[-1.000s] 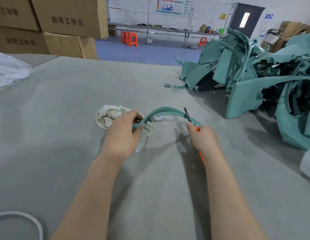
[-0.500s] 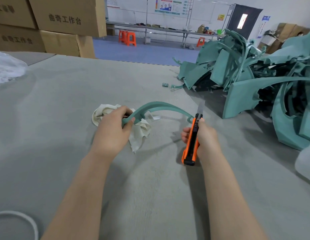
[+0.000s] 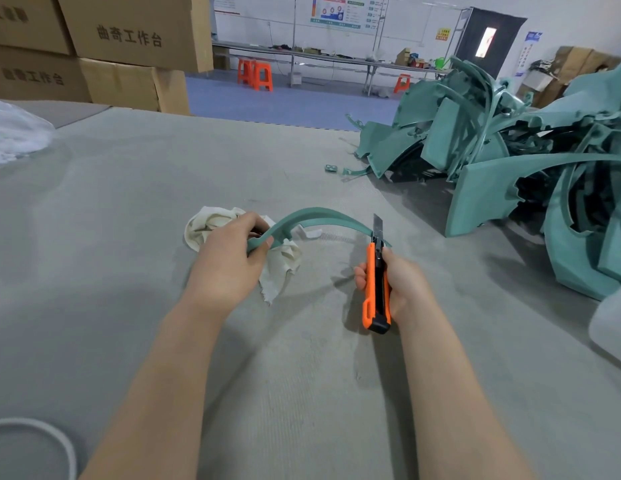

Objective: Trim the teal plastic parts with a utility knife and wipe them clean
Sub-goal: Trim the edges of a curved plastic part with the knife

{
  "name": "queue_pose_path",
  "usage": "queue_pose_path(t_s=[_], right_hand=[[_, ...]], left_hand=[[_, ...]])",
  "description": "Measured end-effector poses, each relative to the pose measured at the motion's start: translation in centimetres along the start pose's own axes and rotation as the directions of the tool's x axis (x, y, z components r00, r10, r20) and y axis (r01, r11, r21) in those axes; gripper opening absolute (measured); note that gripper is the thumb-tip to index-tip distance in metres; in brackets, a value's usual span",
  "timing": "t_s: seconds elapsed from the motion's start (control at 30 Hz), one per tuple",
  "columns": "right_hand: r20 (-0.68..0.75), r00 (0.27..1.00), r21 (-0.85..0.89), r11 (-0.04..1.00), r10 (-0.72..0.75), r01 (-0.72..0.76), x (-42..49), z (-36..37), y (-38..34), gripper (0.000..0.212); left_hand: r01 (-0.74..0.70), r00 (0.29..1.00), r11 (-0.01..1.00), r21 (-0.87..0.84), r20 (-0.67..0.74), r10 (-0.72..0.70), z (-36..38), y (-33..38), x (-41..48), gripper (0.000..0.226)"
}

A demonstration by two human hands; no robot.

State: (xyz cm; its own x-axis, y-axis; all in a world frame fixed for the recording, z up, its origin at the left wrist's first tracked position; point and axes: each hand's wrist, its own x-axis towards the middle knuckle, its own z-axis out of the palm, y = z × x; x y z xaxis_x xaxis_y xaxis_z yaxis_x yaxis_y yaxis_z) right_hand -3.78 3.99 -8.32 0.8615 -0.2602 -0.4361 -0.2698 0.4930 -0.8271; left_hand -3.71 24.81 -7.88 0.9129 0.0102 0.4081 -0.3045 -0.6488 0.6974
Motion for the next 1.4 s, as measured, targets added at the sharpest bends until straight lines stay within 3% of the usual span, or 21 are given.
queue_pose_path(t_s=[0.3, 0.8, 1.0, 1.4], right_hand=[[0.114, 0.992, -0.082, 0.995, 0.062, -0.052, -0.3, 0.3, 0.0, 0.037], [0.415, 0.909, -0.277, 0.950, -0.019, 0.146, -3.1, 2.6, 0.7, 0.027], [0.460, 0.887, -0.339, 0.914, -0.047, 0.225, -2.9, 2.5, 0.7, 0.029], [0.526, 0.851, -0.345, 0.913, -0.005, 0.219, -2.9, 2.1, 0.6, 0.028]], left_hand=[[-0.001, 1.000, 1.000, 0.003, 0.008, 0.001, 0.0, 0.1, -0.1, 0.011], [-0.010, 1.000, 1.000, -0.001, 0.002, 0.010, 0.2, 0.3, -0.1, 0.010], [-0.012, 1.000, 1.000, -0.015, 0.002, 0.012, 0.2, 0.3, -0.1, 0.008], [0.000, 1.000, 1.000, 0.003, 0.001, 0.000, 0.3, 0.1, 0.0, 0.008]])
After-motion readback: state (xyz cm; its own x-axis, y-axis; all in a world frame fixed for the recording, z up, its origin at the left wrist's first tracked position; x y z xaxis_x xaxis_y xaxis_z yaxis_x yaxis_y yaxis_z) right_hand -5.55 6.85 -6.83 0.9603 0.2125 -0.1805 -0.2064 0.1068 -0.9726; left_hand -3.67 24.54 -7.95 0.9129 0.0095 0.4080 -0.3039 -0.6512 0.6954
